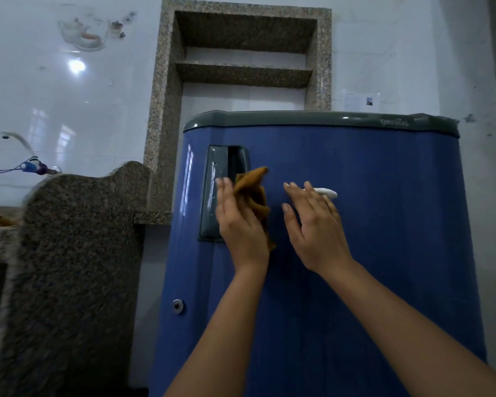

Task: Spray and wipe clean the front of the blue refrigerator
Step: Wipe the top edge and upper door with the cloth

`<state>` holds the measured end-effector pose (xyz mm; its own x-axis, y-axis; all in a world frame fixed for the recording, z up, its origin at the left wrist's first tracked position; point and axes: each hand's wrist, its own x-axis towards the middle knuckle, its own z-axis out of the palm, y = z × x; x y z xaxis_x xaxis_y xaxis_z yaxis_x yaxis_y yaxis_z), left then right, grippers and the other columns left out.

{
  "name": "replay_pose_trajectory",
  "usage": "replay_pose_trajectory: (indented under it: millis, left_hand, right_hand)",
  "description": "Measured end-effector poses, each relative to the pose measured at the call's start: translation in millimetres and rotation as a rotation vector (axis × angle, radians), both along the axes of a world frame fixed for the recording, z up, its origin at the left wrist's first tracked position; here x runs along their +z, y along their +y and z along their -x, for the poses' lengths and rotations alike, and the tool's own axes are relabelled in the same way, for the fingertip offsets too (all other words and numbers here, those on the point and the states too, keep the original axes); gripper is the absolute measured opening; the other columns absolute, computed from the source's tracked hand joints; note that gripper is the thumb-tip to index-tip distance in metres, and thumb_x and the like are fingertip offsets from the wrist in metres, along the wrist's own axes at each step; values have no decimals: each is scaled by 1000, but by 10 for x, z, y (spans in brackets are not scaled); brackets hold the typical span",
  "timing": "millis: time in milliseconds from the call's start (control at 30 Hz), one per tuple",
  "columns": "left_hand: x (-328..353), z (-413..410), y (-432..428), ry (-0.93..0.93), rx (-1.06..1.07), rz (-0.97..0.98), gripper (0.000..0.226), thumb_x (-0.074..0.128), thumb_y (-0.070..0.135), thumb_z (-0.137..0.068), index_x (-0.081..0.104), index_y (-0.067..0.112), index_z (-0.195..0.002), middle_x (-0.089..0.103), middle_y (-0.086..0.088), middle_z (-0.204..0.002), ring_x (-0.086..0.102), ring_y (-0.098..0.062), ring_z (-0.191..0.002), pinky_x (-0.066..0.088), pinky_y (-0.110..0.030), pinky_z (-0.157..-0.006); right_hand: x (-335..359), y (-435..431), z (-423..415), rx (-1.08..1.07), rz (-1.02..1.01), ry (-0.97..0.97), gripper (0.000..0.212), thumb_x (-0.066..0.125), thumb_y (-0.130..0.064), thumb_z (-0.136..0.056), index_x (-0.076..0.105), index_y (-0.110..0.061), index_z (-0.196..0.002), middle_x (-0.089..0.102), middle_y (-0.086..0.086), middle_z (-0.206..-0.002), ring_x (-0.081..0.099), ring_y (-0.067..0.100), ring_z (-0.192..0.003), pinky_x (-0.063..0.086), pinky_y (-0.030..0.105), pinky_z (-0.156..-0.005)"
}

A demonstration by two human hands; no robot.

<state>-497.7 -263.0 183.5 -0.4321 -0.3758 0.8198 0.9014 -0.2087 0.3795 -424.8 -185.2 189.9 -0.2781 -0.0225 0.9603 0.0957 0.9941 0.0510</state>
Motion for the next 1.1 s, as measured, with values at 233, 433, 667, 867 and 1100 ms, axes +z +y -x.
replay_pose_trajectory:
  millis: [233,433,667,867,1100]
  left_hand:
    - [363,133,-536,-468,-391,-597,40,29,15,-102,33,10,-141,48,-5,-133,49,-13,-115,33,1,-75]
    - [397,560,-348,-47,-37,275,55,22,48,-97,15,28,-147,17,2,-155,9,-15,-142,12,-31,-116]
    - [491,827,-265,23,368,477,57,17,49,-95,9,29,-148,0,5,-157,-8,-18,-143,0,-40,-116]
    - [254,967,-348,135,374,547,62,10,57,-86,0,34,-143,-5,12,-152,-8,-11,-142,0,-35,-116]
    - [81,1035,-450,38,370,532,64,1,57,-84,-3,33,-143,-11,17,-151,-16,-5,-139,-6,-32,-114]
  right_hand:
    - [158,-374,321,106,2,-64,55,20,-41,-92,33,-22,-142,34,-2,-149,14,13,-142,5,30,-112]
    - [336,-323,447,47,-18,-37,55,21,-42,-92,32,-22,-142,34,-2,-149,14,14,-142,8,33,-113]
    - [515,-183,464,-5,-34,-19,56,17,-43,-93,28,-23,-144,30,-4,-150,12,13,-142,5,32,-113]
    - [477,-288,608,-15,-106,-75,58,13,-47,-92,24,-25,-145,27,-6,-152,9,12,-143,3,34,-114]
    - [499,-436,769,-41,-171,-118,64,5,-52,-88,20,-27,-146,18,-8,-154,2,10,-143,-1,35,-114]
